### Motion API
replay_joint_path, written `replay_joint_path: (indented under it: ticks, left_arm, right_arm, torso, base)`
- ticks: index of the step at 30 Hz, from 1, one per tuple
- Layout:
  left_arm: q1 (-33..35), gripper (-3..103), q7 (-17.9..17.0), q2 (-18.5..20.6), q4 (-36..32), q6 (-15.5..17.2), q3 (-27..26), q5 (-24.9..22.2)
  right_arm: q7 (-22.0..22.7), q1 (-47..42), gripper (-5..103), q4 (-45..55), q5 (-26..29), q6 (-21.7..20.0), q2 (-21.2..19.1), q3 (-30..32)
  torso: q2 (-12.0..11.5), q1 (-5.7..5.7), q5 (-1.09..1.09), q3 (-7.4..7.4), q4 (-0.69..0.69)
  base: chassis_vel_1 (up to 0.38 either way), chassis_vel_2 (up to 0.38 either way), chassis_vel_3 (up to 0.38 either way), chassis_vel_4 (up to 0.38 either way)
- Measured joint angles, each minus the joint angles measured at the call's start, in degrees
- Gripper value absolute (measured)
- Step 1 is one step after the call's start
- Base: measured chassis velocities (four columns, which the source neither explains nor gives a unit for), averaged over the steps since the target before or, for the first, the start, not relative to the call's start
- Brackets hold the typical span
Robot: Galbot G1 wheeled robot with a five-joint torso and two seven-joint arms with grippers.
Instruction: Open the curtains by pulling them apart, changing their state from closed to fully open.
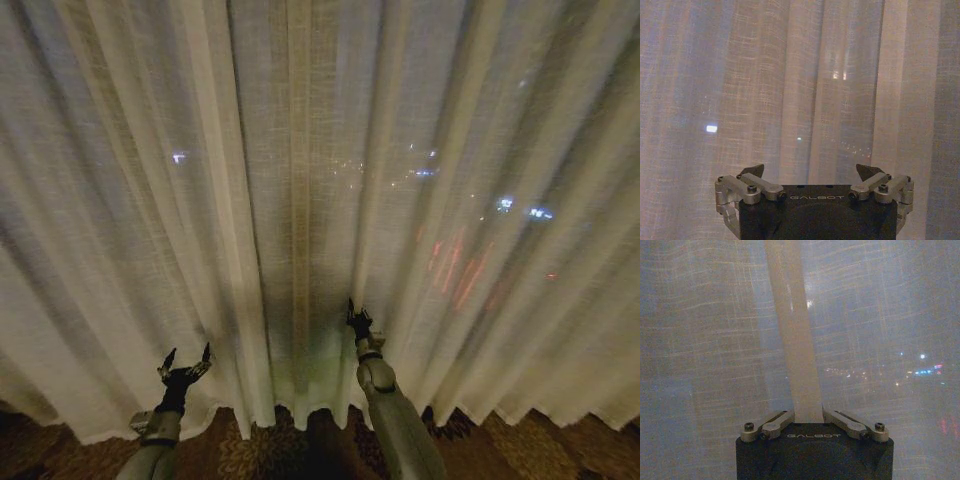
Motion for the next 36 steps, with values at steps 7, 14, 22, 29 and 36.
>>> replay_joint_path:
  ticks: [7, 14, 22, 29, 36]
  left_arm:
    - [0.0, 100, 0.0, 0.0, 0.0, 0.0, 0.0, 0.0]
    - [0.0, 100, 0.0, 0.0, 0.0, 0.0, 0.0, 0.0]
    - [0.0, 100, 0.0, 0.0, 0.0, 0.0, 0.0, 0.0]
    - [0.0, 100, 0.0, 0.0, 0.0, 0.0, 0.0, 0.0]
    - [0.0, 100, 0.0, 0.0, 0.0, 0.0, 0.0, 0.0]
  right_arm:
    - [-0.6, 0.0, 0, -0.2, 1.4, -0.1, -0.2, 0.2]
    - [-0.6, 0.2, 0, -0.2, 2.0, -0.7, -0.6, 0.6]
    - [-0.7, -0.1, 0, 0.0, 2.7, -0.8, -1.0, 0.7]
    - [-0.6, -0.2, 0, 0.3, 3.9, -0.8, -1.2, 0.6]
    - [-0.5, -0.1, 0, 0.5, 4.5, -0.9, -1.7, 0.5]
  torso:
    - [0.0, 0.0, 0.0, 0.0, 0.0]
    - [0.0, 0.0, 0.0, 0.0, 0.01]
    - [0.0, 0.0, 0.0, 0.0, 0.0]
    - [0.0, -0.01, 0.0, -0.01, 0.01]
    - [0.0, 0.0, -0.01, 0.0, 0.0]
  base:
    - [0.0, 0.0, 0.0, 0.0]
    - [-0.014, -0.018, 0.019, 0.023]
    - [-0.146, -0.146, 0.135, 0.132]
    - [-0.255, -0.254, 0.269, 0.254]
    - [-0.323, -0.331, 0.328, 0.335]
